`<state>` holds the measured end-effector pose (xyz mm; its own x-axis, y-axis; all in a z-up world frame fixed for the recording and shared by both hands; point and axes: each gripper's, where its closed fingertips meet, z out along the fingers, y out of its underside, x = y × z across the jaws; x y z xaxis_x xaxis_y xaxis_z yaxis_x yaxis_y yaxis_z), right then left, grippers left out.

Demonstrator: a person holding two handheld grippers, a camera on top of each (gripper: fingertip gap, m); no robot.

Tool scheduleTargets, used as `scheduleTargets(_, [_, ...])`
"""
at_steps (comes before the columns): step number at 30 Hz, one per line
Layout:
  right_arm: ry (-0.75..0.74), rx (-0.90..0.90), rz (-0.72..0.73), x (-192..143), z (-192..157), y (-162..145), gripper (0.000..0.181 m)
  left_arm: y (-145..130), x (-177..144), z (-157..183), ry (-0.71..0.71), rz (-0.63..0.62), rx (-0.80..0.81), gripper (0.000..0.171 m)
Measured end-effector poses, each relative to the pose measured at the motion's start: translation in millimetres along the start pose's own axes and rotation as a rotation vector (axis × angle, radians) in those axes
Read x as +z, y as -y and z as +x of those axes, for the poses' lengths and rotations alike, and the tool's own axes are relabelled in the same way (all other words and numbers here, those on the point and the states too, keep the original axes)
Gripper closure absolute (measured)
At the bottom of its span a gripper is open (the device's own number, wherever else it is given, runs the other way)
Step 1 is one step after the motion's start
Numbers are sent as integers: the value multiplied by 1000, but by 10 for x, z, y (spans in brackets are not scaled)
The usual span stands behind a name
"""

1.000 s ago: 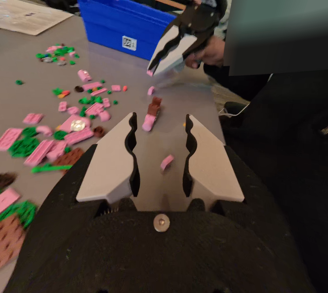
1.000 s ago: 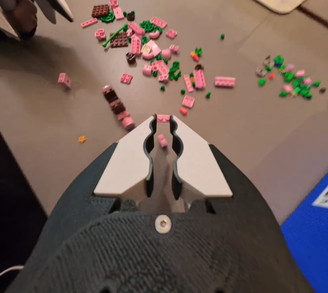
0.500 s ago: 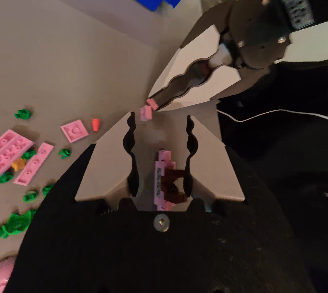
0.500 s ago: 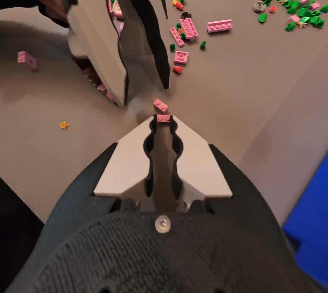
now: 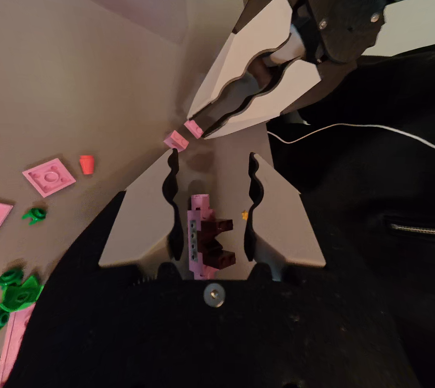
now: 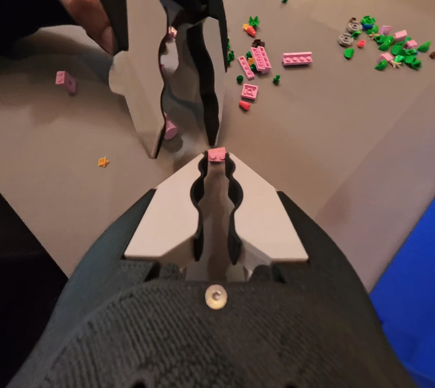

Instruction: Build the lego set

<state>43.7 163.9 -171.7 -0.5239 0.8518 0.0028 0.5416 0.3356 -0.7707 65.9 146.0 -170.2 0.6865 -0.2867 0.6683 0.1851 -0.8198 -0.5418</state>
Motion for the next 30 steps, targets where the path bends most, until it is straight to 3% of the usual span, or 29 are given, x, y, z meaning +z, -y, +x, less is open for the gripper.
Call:
scheduleTargets(21, [121,-103,-110,130,9,-31,169,-2,52,-74,-14,13,59,114])
scheduleTargets(30, [137,-244,-210,141,15,-49,169,18,44,-98,-13,36,71,114])
